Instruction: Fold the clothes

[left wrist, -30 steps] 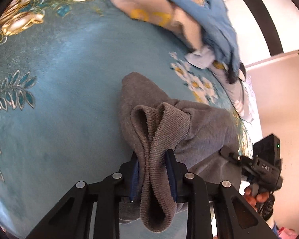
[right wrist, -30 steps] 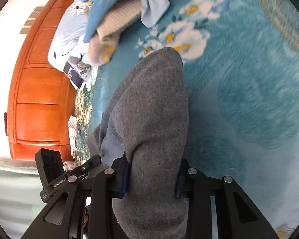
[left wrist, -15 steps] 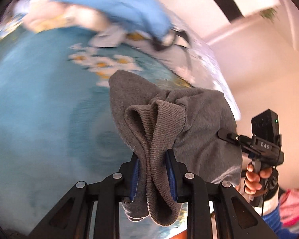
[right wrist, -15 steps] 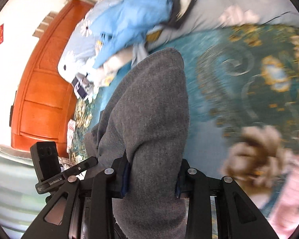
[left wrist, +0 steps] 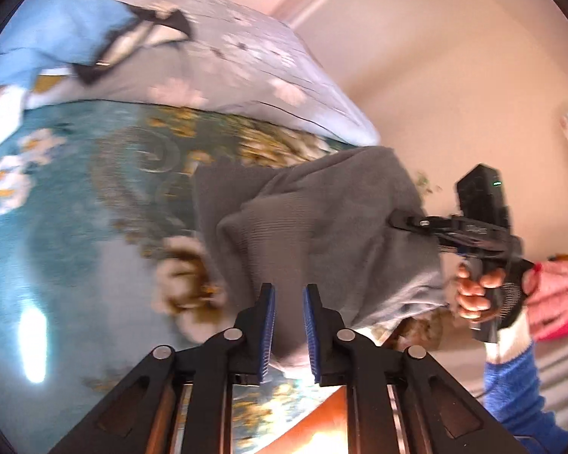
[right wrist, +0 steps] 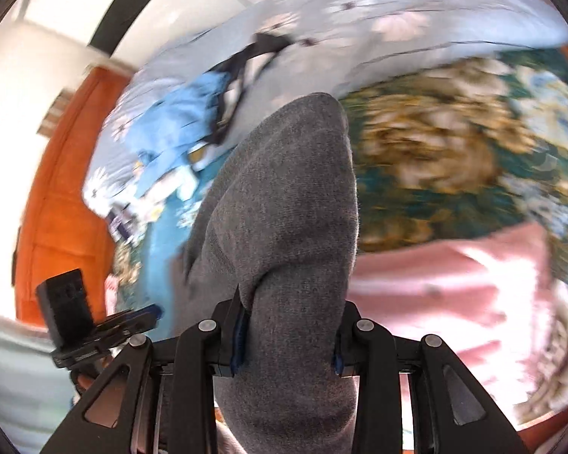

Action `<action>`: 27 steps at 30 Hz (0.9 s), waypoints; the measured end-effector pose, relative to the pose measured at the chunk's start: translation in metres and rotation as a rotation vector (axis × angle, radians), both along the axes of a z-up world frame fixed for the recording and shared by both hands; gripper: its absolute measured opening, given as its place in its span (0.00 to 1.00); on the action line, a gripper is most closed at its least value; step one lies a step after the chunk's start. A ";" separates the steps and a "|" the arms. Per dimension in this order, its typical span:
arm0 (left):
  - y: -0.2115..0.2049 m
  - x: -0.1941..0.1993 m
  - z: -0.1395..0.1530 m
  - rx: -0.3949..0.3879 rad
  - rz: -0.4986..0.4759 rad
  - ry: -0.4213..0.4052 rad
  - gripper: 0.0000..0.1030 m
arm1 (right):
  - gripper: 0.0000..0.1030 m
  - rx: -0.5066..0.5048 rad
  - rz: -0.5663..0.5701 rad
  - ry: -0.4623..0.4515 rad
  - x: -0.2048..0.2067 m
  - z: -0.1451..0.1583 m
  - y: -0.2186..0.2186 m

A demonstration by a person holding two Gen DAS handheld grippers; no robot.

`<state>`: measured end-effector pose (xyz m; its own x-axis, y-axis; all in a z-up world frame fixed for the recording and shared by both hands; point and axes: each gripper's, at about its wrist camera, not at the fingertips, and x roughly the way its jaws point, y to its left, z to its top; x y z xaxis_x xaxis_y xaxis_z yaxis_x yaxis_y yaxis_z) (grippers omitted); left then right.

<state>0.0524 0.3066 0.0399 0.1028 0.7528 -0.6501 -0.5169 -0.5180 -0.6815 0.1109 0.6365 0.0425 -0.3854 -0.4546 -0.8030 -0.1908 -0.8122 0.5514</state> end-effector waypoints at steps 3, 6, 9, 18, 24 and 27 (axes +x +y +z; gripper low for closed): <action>0.033 0.014 -0.012 -0.054 -0.038 -0.016 0.16 | 0.32 0.002 -0.059 -0.055 0.019 -0.023 0.033; 0.043 0.027 -0.029 -0.102 -0.057 -0.026 0.16 | 0.30 -0.032 -0.177 -0.114 0.036 -0.053 0.070; 0.035 0.029 -0.049 -0.152 -0.053 -0.024 0.16 | 0.30 -0.076 -0.216 -0.078 0.049 -0.062 0.082; -0.016 0.017 -0.104 -0.171 0.080 -0.192 0.19 | 0.37 -0.163 -0.226 -0.081 0.058 -0.094 0.090; -0.023 0.016 -0.118 -0.158 0.097 -0.244 0.26 | 0.46 -0.250 -0.308 -0.070 0.071 -0.125 0.100; -0.028 0.015 -0.127 -0.165 0.105 -0.264 0.28 | 0.52 -0.302 -0.358 -0.077 0.076 -0.139 0.102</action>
